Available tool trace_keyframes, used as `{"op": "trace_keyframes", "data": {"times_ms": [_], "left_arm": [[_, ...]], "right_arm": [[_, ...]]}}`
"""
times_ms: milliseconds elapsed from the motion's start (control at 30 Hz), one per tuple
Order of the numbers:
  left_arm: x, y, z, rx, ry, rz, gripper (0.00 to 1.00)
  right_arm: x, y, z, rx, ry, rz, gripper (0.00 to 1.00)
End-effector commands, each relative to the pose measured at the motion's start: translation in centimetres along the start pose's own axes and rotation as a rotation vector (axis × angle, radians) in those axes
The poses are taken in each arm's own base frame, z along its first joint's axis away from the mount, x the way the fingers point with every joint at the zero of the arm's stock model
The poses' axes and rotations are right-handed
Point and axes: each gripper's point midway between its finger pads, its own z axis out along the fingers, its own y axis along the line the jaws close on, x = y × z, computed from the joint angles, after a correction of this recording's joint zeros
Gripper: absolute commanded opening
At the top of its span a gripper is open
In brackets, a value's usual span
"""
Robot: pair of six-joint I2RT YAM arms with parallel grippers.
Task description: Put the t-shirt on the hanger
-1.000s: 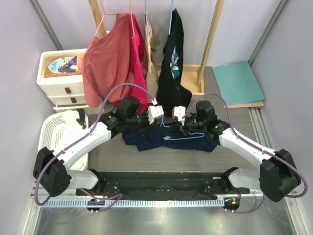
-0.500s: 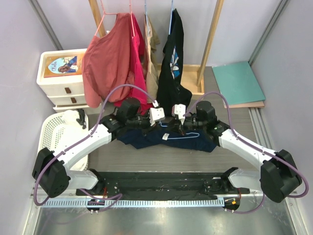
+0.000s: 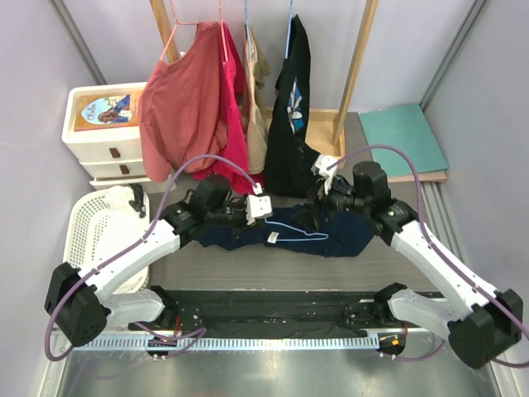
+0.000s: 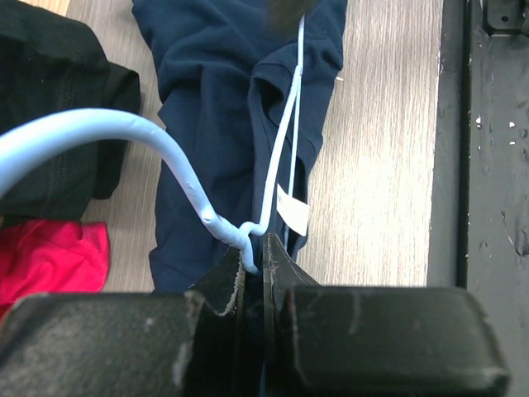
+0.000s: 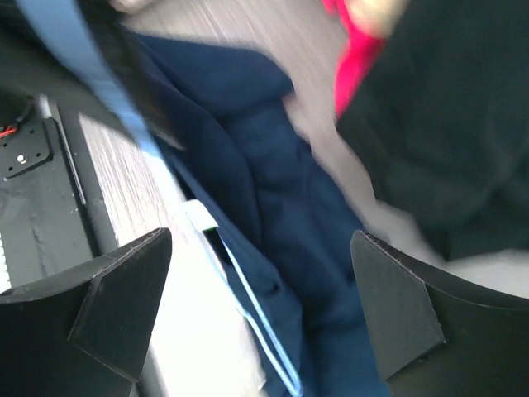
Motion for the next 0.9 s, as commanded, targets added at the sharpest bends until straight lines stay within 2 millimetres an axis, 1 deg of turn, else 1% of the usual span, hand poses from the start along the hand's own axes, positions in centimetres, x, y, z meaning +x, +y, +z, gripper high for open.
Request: {"op": "trace_keyframes", "data": {"times_ms": [0, 100, 200, 300, 400, 433, 533, 567, 600, 633, 667, 700, 733, 767, 800, 867], "left_arm": [[-1.8, -0.5, -1.0, 0.017, -0.064, 0.097, 0.0], [-2.0, -0.6, -1.1, 0.017, -0.072, 0.13, 0.0], [-2.3, -0.8, -1.3, 0.021, -0.079, 0.155, 0.0], [-2.4, -0.9, -1.4, 0.015, -0.079, 0.178, 0.0], [-2.4, -0.7, -1.5, 0.002, -0.074, 0.174, 0.0], [-2.2, -0.6, -1.4, -0.005, -0.065, 0.168, 0.0], [-2.6, 0.1, -1.4, -0.042, -0.069, 0.13, 0.0], [-3.0, 0.6, -1.5, -0.065, -0.074, 0.123, 0.0], [-3.0, 0.7, -1.6, -0.076, -0.074, 0.11, 0.0], [-3.1, 0.8, -1.8, -0.087, -0.076, 0.09, 0.0], [-3.3, 0.9, -2.3, -0.107, -0.083, 0.094, 0.0], [-3.3, 0.8, -2.6, -0.119, -0.083, 0.096, 0.0], [-3.2, 0.8, -3.0, -0.13, -0.083, 0.101, 0.0], [-3.2, 0.8, -3.8, -0.155, -0.09, 0.113, 0.0], [-3.1, 0.9, -4.1, -0.167, -0.091, 0.112, 0.0], [-2.6, 1.3, -4.9, -0.201, -0.074, 0.093, 0.0]], "right_arm": [[4.6, -1.8, 0.3, 0.094, 0.232, 0.274, 0.94], [6.6, -2.0, 0.8, 0.089, 0.321, 0.315, 0.93], [8.3, -2.2, 1.3, 0.085, 0.381, 0.343, 0.9], [9.0, -2.1, 1.8, 0.068, 0.409, 0.347, 0.82], [9.4, -1.3, 1.9, 0.032, 0.434, 0.341, 0.78], [9.8, -0.9, 1.8, 0.018, 0.452, 0.334, 0.77], [10.9, -0.3, 1.8, 0.027, 0.503, 0.297, 0.73], [11.7, -0.8, 1.6, 0.072, 0.529, 0.291, 0.69], [12.2, -1.4, 1.4, 0.112, 0.544, 0.294, 0.54], [12.4, -2.0, 1.1, 0.152, 0.552, 0.296, 0.45], [13.1, -2.5, 0.5, 0.187, 0.568, 0.3, 0.37], [13.2, -3.2, 0.1, 0.215, 0.567, 0.293, 0.22], [13.2, -4.3, -0.7, 0.252, 0.563, 0.308, 0.15], [13.1, -4.7, -1.2, 0.259, 0.562, 0.282, 0.07], [13.3, -5.1, -1.7, 0.275, 0.569, 0.279, 0.01], [13.5, -5.8, -2.9, 0.295, 0.584, 0.281, 0.01]]}}
